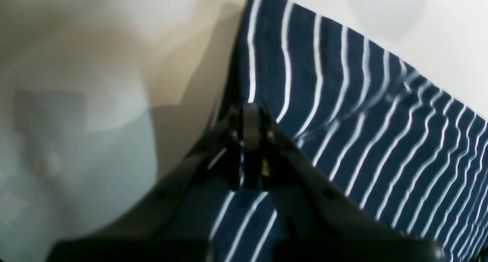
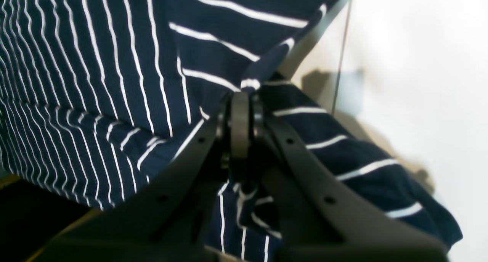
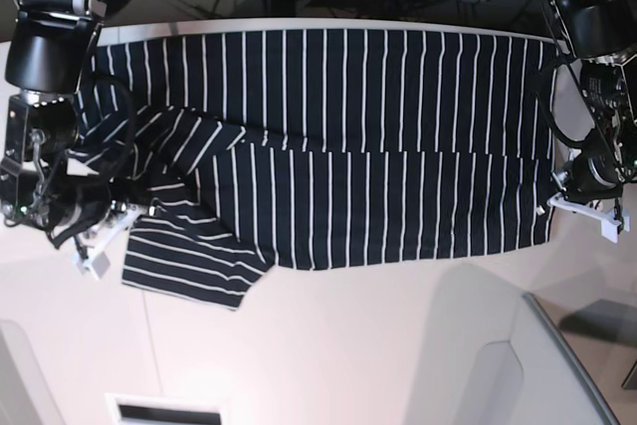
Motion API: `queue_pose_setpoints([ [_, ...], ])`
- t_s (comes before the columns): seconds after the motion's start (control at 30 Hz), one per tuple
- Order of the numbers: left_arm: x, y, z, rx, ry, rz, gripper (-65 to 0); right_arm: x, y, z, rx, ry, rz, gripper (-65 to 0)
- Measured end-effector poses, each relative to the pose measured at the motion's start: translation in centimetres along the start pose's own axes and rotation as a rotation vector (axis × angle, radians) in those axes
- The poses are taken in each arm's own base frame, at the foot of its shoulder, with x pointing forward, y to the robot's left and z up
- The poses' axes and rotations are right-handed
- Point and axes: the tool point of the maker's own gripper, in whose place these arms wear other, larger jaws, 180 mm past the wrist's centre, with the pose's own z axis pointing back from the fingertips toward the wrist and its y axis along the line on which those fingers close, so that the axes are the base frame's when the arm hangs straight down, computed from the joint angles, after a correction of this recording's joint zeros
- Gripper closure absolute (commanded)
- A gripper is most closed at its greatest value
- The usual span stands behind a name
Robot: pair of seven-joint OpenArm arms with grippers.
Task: Layout the t-shirt on the table in an organized manner, then fold the t-shirt properly
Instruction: 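Move the left gripper to the shirt's hem corner and grasp it, then hold the shirt edge with both grippers and pull it taut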
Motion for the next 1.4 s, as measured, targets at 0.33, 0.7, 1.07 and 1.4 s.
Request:
queue_pose_setpoints([
  [0.33, -2.4, 1.3, -0.1, 0.023, 0.045, 0.006, 0.0, 0.0, 0.1, 0.0, 0.002, 0.0, 0.0, 0.0],
  [0.7, -2.2, 1.2, 0.0, 0.021, 0.04, 0.002, 0.0, -1.0, 0.3, -0.4, 0.009, 0.016, -0.008, 0.0],
  [1.07, -1.3, 1.6, 0.4, 0.032, 0.025, -0.011, -24.7, -1.0, 0.3, -0.4, 0.008, 0.017, -0.008, 0.0],
  [1.4, 4.3, -0.3, -0.4, 0.014, -0.054, 0.012, -24.5, -0.7, 0.3, -0.3, 0.009, 0.011, -0.006, 0.0],
])
